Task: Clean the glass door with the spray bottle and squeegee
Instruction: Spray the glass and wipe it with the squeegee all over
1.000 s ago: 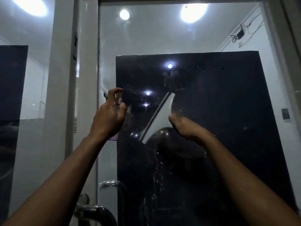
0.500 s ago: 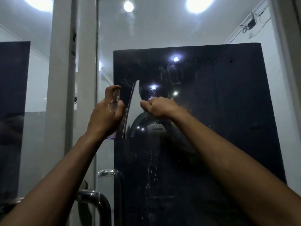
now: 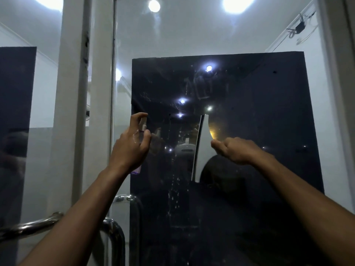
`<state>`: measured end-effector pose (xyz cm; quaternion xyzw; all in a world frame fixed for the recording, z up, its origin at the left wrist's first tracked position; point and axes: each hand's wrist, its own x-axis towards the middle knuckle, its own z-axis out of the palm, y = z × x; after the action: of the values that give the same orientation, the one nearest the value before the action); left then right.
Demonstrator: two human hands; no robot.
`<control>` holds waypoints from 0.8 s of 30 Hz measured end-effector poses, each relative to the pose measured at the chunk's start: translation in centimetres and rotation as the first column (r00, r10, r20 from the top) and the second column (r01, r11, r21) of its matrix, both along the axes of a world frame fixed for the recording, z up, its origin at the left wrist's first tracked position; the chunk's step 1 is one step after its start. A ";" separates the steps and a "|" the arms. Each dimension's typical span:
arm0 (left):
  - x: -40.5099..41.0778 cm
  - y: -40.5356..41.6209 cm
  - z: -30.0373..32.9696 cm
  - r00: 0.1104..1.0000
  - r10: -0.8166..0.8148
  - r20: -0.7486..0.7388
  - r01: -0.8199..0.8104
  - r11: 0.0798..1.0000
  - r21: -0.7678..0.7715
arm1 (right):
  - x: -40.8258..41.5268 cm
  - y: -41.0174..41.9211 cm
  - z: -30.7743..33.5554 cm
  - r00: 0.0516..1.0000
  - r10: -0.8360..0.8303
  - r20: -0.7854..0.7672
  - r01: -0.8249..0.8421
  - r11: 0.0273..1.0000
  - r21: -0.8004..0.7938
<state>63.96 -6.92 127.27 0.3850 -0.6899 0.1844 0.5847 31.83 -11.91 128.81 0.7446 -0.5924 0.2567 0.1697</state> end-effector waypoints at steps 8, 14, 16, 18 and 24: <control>-1.3 -1.6 -1.4 0.999 -0.011 -0.048 0.010 1.000 -0.030 | 10.0 0.4 -0.3 0.970 0.179 -0.167 -0.181 0.983 0.004; 0.4 -3.2 -3.2 0.999 0.010 -0.051 -0.012 0.999 -0.039 | 7.2 -2.4 -3.0 0.984 0.089 -0.152 -0.097 0.994 -0.048; 0.9 -3.6 -3.3 0.998 0.017 -0.063 -0.020 0.999 -0.049 | 3.8 -2.4 -3.7 0.991 0.026 -0.129 -0.036 0.996 -0.079; 1.7 -4.0 -3.7 0.997 -0.014 -0.071 0.010 0.998 -0.066 | 1.0 -2.0 -4.9 0.994 -0.017 -0.108 0.009 0.997 -0.073; 2.2 -5.1 -4.5 0.985 -0.143 -0.093 0.135 0.987 -0.088 | -2.0 0.4 -6.8 0.997 -0.082 0.009 0.082 0.992 -0.098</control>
<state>66.13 -11.98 122.73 0.3204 -0.6772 0.1514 0.6449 29.80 -11.48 122.01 0.7097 -0.6095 0.2802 0.2151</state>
